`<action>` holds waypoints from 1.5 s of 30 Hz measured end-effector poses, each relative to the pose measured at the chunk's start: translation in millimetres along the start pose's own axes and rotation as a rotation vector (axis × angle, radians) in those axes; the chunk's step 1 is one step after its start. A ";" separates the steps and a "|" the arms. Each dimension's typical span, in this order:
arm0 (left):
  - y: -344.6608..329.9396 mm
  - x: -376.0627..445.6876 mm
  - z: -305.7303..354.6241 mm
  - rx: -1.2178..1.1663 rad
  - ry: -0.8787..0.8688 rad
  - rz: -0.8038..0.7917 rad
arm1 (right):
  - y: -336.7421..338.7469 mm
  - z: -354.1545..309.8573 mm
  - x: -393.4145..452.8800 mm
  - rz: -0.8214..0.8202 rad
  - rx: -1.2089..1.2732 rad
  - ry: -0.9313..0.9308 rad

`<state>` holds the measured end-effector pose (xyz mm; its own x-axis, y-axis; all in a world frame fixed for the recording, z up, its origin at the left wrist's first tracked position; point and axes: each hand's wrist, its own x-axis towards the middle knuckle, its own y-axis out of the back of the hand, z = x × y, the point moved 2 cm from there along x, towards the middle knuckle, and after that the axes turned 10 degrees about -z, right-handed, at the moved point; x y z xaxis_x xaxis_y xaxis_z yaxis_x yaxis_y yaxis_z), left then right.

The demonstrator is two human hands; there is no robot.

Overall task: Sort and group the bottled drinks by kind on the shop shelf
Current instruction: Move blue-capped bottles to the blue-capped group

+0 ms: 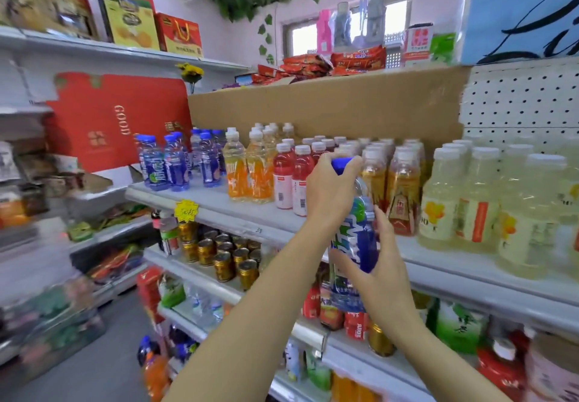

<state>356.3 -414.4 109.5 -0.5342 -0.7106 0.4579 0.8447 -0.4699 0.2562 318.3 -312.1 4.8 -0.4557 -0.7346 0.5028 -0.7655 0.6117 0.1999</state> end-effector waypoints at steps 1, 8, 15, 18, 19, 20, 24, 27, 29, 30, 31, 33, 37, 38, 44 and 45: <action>11.8 0.7 -5.8 0.014 -0.011 -0.012 | -13.5 1.0 4.7 -0.002 0.008 -0.001; 130.0 24.2 -64.4 0.185 -0.048 -0.118 | -123.6 10.0 45.9 -0.026 0.069 0.032; 261.8 52.6 -136.9 0.560 -0.033 -0.095 | -221.9 17.1 93.3 0.050 0.073 0.047; 301.4 70.9 -168.2 0.671 -0.006 -0.092 | -251.8 21.4 119.9 0.072 0.066 0.062; 311.9 79.1 -179.3 0.709 0.001 -0.092 | -260.2 23.7 130.6 0.073 0.058 0.061; 321.5 88.1 -190.4 0.740 0.006 -0.091 | -268.7 26.2 141.7 0.067 0.059 0.063; 350.7 121.8 -234.3 0.836 0.013 -0.068 | -302.2 45.5 187.0 0.037 0.074 0.095; 367.7 145.9 -262.9 0.892 0.050 -0.046 | -325.8 58.2 221.8 0.030 0.070 0.117; 378.9 161.6 -277.4 0.930 0.065 -0.040 | -341.7 62.0 243.0 0.014 0.064 0.135; 385.0 170.6 -282.7 0.952 0.069 -0.040 | -349.7 63.2 253.3 0.003 0.063 0.145; 391.7 179.9 -286.6 0.969 0.077 -0.039 | -357.7 65.0 263.5 -0.004 0.060 0.150; 406.2 199.3 -291.8 0.988 0.076 -0.036 | -373.6 68.7 284.2 -0.009 0.052 0.152; 438.1 242.5 -297.6 1.042 0.006 -0.037 | -406.5 78.0 329.3 0.001 0.005 0.136; 447.1 256.9 -296.1 1.051 -0.016 -0.029 | -414.9 81.2 341.1 0.006 -0.006 0.126; 501.1 375.4 -266.7 1.030 -0.240 0.014 | -464.1 106.3 402.9 0.089 -0.107 0.087; 507.6 398.2 -263.2 1.043 -0.257 -0.009 | -472.6 110.2 412.2 0.103 -0.118 0.083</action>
<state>563.6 -1073.8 197.8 -0.6204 -0.5210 0.5862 0.5169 0.2905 0.8052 442.1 -936.3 24.9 -0.4861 -0.6426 0.5923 -0.6561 0.7160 0.2385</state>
